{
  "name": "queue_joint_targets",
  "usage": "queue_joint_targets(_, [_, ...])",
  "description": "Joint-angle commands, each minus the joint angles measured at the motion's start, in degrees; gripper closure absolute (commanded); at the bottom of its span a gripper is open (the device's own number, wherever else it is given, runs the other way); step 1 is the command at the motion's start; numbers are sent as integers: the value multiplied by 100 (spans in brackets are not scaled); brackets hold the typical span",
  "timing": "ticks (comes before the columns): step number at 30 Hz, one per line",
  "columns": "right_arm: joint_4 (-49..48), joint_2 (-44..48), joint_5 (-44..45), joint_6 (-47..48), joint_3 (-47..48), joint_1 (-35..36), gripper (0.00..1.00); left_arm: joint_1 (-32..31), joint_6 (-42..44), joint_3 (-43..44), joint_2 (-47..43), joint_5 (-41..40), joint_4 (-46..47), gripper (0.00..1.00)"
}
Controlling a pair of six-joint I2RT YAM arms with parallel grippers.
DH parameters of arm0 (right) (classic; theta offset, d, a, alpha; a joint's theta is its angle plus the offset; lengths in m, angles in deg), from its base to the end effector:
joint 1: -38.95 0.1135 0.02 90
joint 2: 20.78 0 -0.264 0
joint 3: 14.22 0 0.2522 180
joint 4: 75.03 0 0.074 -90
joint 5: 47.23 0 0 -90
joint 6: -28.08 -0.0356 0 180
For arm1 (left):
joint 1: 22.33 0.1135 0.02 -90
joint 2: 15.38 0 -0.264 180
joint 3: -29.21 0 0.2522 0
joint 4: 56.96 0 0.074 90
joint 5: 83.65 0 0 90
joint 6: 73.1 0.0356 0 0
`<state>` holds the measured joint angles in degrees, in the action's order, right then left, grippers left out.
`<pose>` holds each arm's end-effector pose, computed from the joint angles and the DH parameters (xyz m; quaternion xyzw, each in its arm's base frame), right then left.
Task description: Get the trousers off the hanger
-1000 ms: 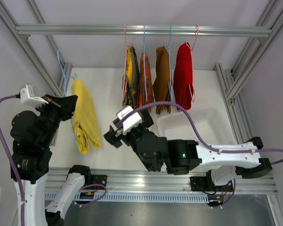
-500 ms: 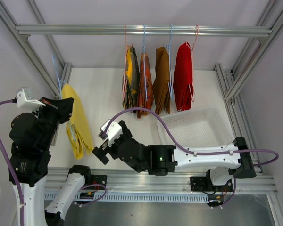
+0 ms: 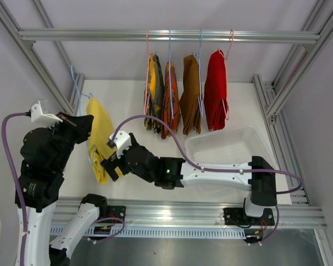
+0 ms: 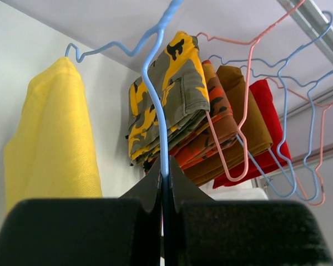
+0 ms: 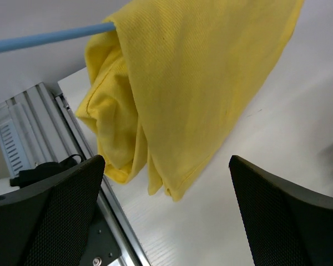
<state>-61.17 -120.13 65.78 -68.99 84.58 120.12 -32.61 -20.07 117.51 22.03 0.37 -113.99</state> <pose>0.0780 0.4114 0.3450 -0.3690 0.6916 0.3049 0.5408 0.0776 -0.0103 0.4579 -0.2054 0.7148 -0.2319 0.6269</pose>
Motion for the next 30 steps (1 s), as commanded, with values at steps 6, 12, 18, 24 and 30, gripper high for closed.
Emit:
queue_joint_targets(6, [-344,-638,-297,13,620,-276,1,-553,594,-36,-41,-817,1497,100])
queue_joint_targets(12, [-423,-761,-358,13,602,-444,1,-668,682,-71,-32,-984,1470,100])
queue_joint_targets(18, [-414,-893,-349,30,593,-558,0,-782,761,-212,-49,-1054,1584,100])
queue_joint_targets(24, [-467,-1156,-490,-40,698,-681,1,-791,788,-318,-58,-993,1646,100])
queue_joint_targets(30, [-449,-1359,-666,-110,804,-795,0,-791,832,-449,-137,-1019,1699,100])
